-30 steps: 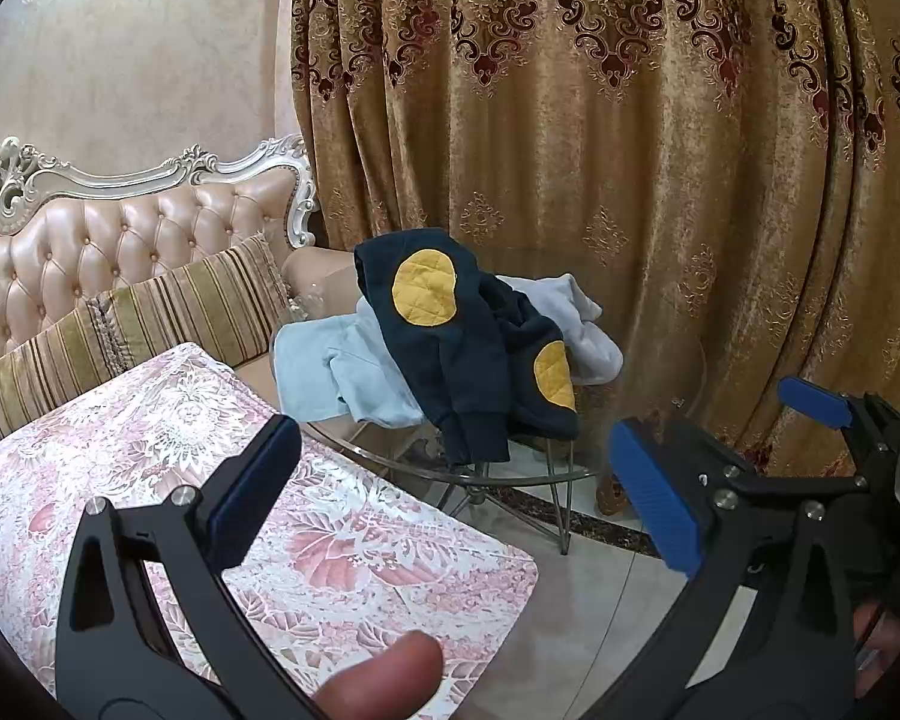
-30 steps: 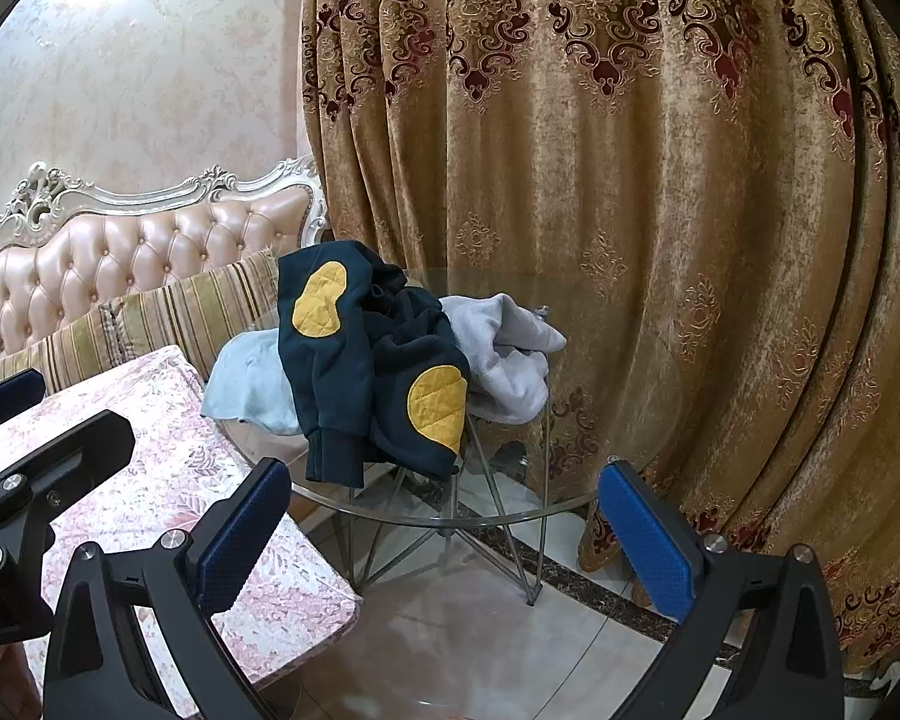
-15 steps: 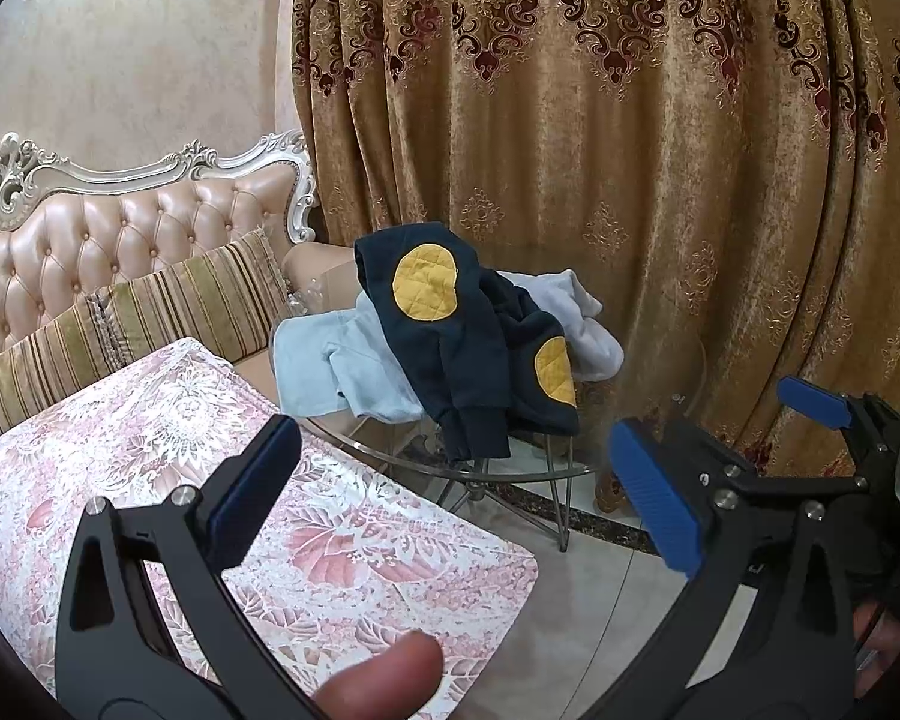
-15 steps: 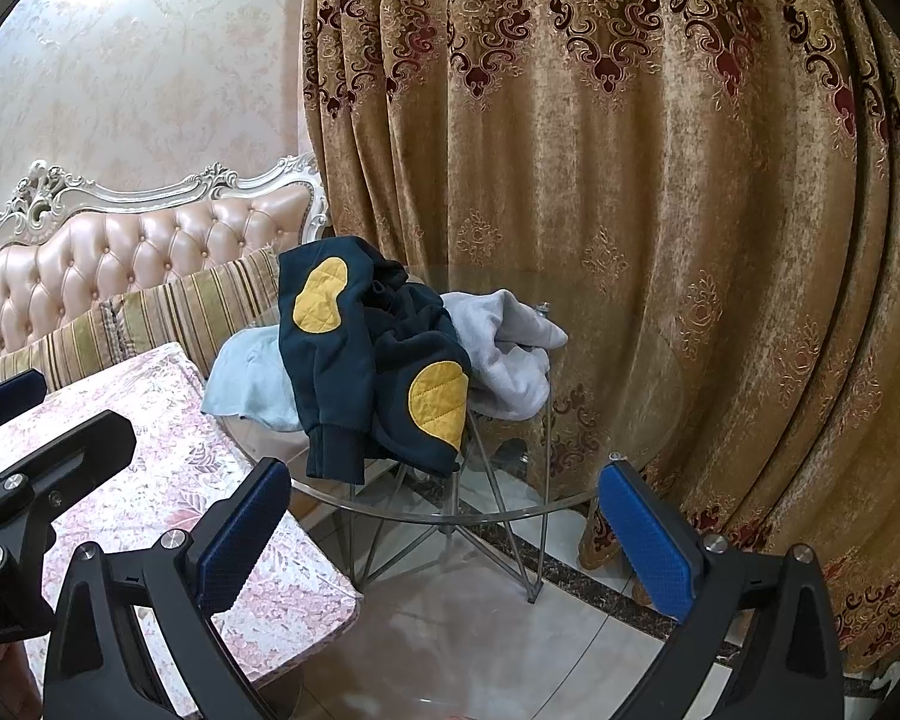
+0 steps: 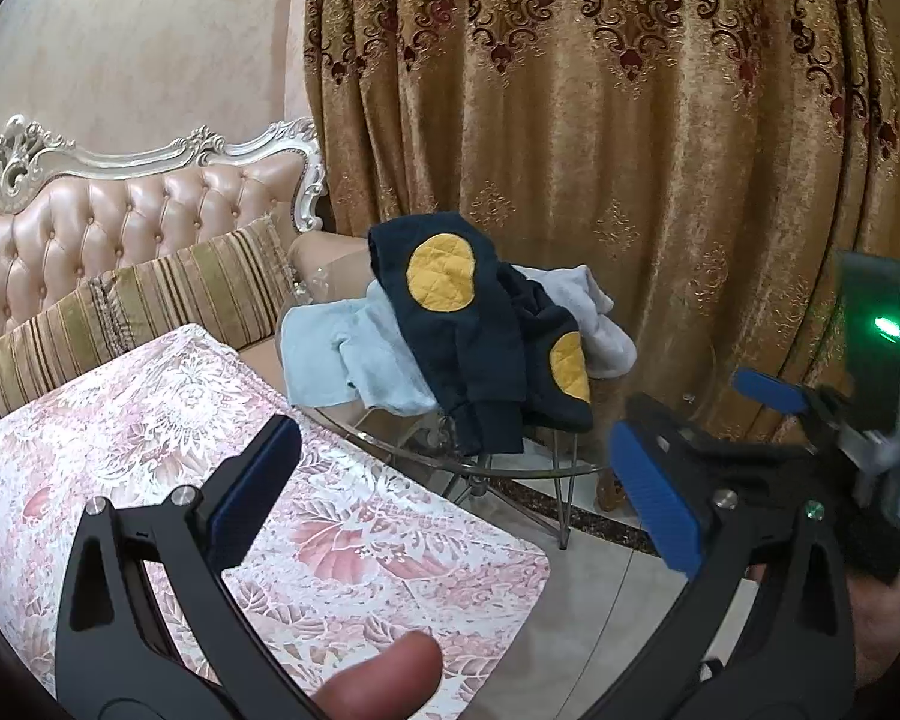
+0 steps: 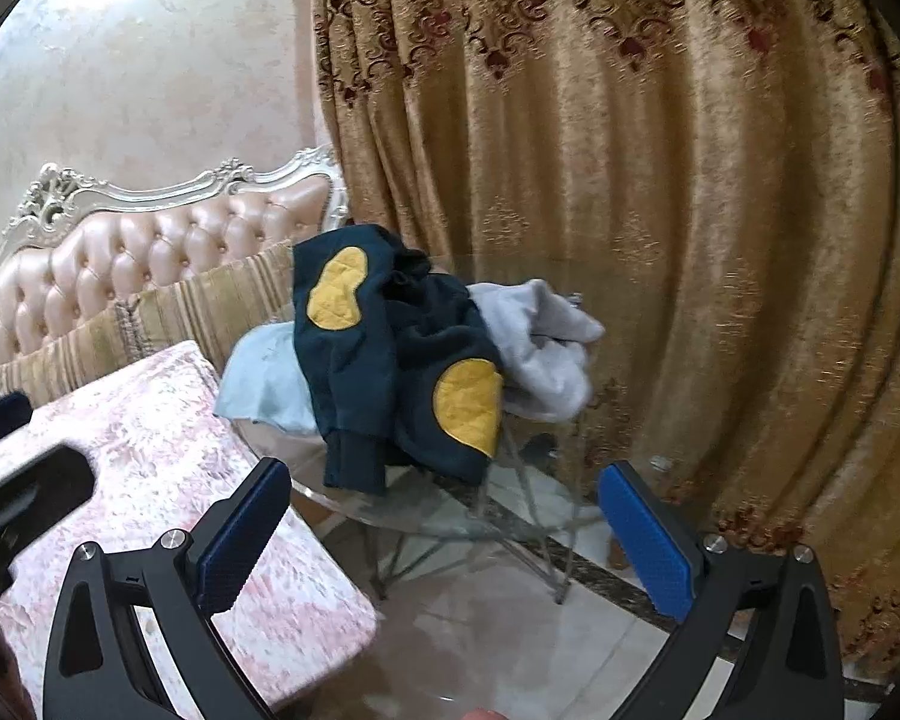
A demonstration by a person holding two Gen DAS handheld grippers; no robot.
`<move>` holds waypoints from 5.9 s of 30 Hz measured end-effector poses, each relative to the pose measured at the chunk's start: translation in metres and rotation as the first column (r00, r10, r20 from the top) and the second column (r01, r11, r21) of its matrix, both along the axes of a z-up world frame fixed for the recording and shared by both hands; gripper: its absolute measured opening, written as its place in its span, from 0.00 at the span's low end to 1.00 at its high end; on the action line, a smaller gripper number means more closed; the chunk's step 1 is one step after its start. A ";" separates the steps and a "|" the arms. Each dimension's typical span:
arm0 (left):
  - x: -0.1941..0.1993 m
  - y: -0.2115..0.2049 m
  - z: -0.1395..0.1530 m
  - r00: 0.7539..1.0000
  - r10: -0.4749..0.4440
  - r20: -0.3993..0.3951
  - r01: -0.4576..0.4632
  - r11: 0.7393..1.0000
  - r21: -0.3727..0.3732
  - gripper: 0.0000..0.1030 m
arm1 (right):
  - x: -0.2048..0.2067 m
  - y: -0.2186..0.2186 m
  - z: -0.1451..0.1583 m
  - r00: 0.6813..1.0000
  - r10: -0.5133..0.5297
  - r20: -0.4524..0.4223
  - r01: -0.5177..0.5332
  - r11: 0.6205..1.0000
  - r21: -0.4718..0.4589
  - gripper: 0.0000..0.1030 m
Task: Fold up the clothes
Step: 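Reach both grippers to the navy sweatshirt and grasp it from the pile, then lift the navy sweatshirt with both grippers and carry it over the bed, then lower the sweatshirt onto the bedspread with both grippers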
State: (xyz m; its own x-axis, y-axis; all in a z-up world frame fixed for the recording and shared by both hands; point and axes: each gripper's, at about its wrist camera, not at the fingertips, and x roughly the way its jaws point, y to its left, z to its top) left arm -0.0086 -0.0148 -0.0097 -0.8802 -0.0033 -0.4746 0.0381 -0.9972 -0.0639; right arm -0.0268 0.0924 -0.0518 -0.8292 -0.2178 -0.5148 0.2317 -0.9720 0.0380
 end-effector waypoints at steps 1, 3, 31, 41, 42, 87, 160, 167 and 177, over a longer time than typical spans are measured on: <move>-0.001 -0.002 -0.001 1.000 0.004 0.003 -0.004 1.000 0.005 1.00 | -0.010 -0.004 -0.002 1.000 0.018 0.009 -0.018 1.000 -0.009 1.00; -0.005 -0.006 -0.004 1.000 0.007 0.014 -0.008 1.000 0.009 1.00 | -0.033 -0.011 -0.008 0.999 0.050 0.019 -0.050 0.999 -0.018 1.00; -0.062 -0.048 -0.035 0.999 0.008 0.040 -0.011 0.997 0.080 0.99 | -0.241 -0.109 -0.038 0.950 0.280 0.136 -0.288 0.957 0.039 0.10; -0.135 -0.076 -0.059 0.989 -0.151 -0.006 0.146 0.945 0.293 0.99 | -0.200 -0.083 0.048 0.912 0.407 -0.049 -0.407 0.913 0.000 0.05; -0.146 -0.081 -0.059 0.986 -0.167 -0.008 0.160 0.930 0.330 0.99 | -0.192 -0.079 0.061 0.904 0.422 -0.072 -0.423 0.906 -0.003 0.05; -0.199 -0.095 0.142 0.959 -0.146 -0.241 0.207 0.946 0.249 0.13 | -0.122 0.015 0.154 0.901 0.201 -0.385 -0.156 0.977 0.145 0.05; 0.331 -0.344 -0.150 0.638 0.724 0.263 -0.765 0.558 0.321 0.63 | 0.098 -0.330 -0.063 0.507 0.856 0.102 -0.858 0.490 0.155 0.10; 0.297 -0.334 -0.191 0.686 0.649 0.329 -0.716 0.521 0.466 0.70 | 0.085 -0.284 -0.055 0.509 0.857 0.079 -0.851 0.488 0.194 0.38; 0.285 -0.317 -0.143 0.714 0.656 0.245 -0.675 0.549 0.493 0.71 | 0.092 -0.248 -0.033 0.479 0.878 0.007 -0.864 0.470 0.183 0.61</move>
